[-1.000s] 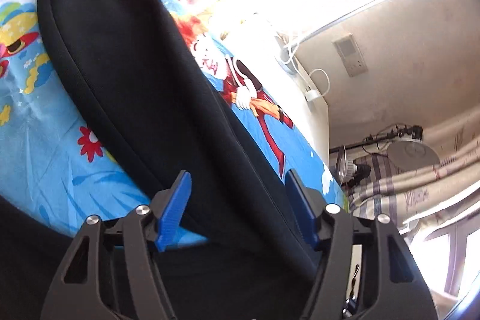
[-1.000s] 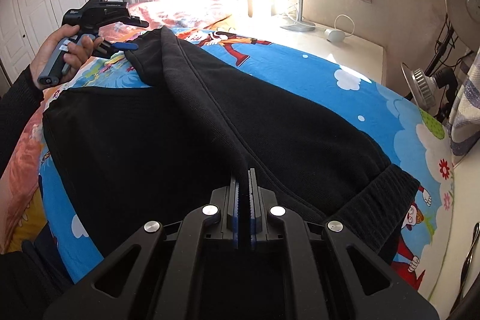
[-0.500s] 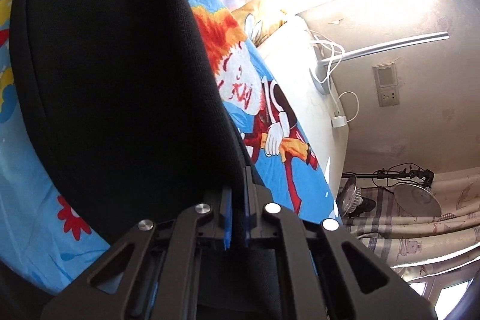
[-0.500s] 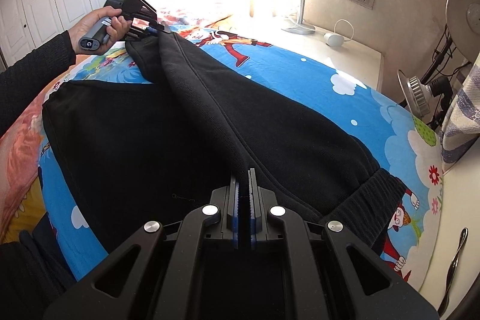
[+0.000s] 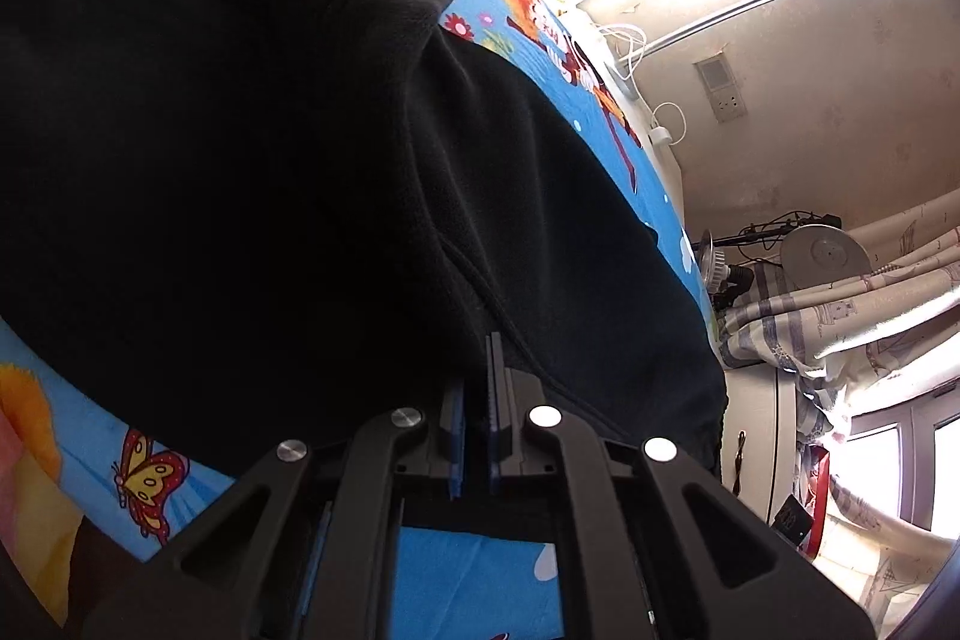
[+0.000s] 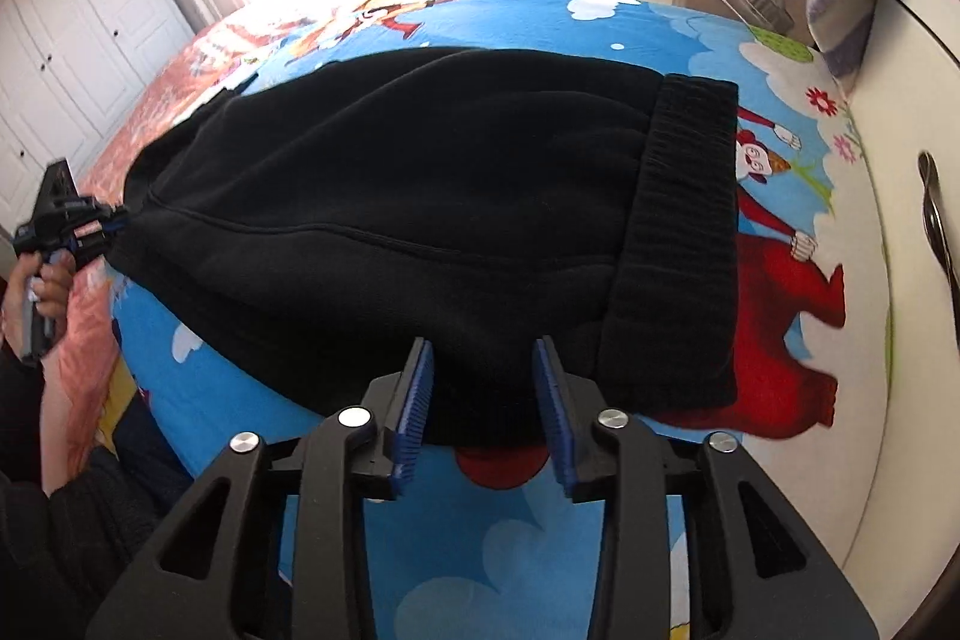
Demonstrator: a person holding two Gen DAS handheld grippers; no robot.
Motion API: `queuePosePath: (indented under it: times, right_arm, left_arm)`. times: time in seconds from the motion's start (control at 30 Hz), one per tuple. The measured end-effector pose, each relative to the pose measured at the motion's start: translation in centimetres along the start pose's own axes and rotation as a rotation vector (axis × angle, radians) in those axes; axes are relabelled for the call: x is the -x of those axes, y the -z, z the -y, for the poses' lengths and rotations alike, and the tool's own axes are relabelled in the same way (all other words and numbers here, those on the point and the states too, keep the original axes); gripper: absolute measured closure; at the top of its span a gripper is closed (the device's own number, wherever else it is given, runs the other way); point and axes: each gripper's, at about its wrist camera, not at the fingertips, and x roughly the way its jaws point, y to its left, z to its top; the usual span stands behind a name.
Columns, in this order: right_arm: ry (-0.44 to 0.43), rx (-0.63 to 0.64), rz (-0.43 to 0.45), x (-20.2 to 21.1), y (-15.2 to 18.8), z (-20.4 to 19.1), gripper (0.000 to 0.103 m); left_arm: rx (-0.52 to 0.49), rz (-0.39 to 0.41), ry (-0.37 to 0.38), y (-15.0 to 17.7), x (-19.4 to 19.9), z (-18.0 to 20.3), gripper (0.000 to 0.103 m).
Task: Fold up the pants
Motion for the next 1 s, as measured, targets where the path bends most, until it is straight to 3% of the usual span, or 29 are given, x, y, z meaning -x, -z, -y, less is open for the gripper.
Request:
queuePosePath:
  times: [0.07,0.13,0.23,0.37,0.5,0.57,0.63,0.67,0.7,0.8,1.0]
  right_arm:
    - [-0.029,-0.100,0.068,2.0,0.7,0.7,0.023]
    - [-0.074,-0.231,0.105,3.1,1.3,2.0,0.023]
    - [-0.133,-0.378,0.113,2.6,1.6,3.5,0.038]
    - [-0.141,-0.563,0.090,0.6,1.4,5.9,0.041]
    - [-0.166,-0.669,0.106,-0.3,1.1,7.1,0.044]
    - [-0.162,-0.700,0.118,-0.5,0.9,7.4,0.046]
    - [-0.131,-0.721,0.128,-0.5,0.7,7.6,0.058]
    - [-0.092,-0.723,0.129,-0.5,0.7,7.7,0.078]
    - [-0.067,-0.722,0.131,-0.6,0.6,7.7,0.082]
    - [-0.053,-0.684,0.166,0.4,0.2,7.2,0.088]
    - [-0.012,-0.580,0.255,5.6,0.3,4.4,0.089]
  left_arm:
    - [-0.009,0.007,0.001,0.2,-0.1,-0.3,0.098]
    - [-0.038,0.017,-0.011,0.4,0.2,-0.2,0.098]
    - [-0.027,0.018,-0.001,0.3,-0.1,-0.2,0.097]
    - [0.016,0.013,0.025,0.1,0.2,-1.1,0.093]
    - [0.025,0.009,0.030,0.0,-0.1,-1.5,0.092]
    - [0.029,0.007,0.035,-0.2,-0.7,-1.1,0.092]
    - [0.028,0.003,0.037,-0.5,-1.0,-1.3,0.092]
    - [0.023,0.001,0.033,-0.7,-1.3,-1.3,0.092]
    - [0.022,0.001,0.024,-0.8,-1.5,-1.3,0.097]
    - [-0.009,0.016,0.027,-1.1,-0.6,-0.4,0.098]
    - [-0.073,0.043,0.032,0.7,4.3,1.5,0.098]
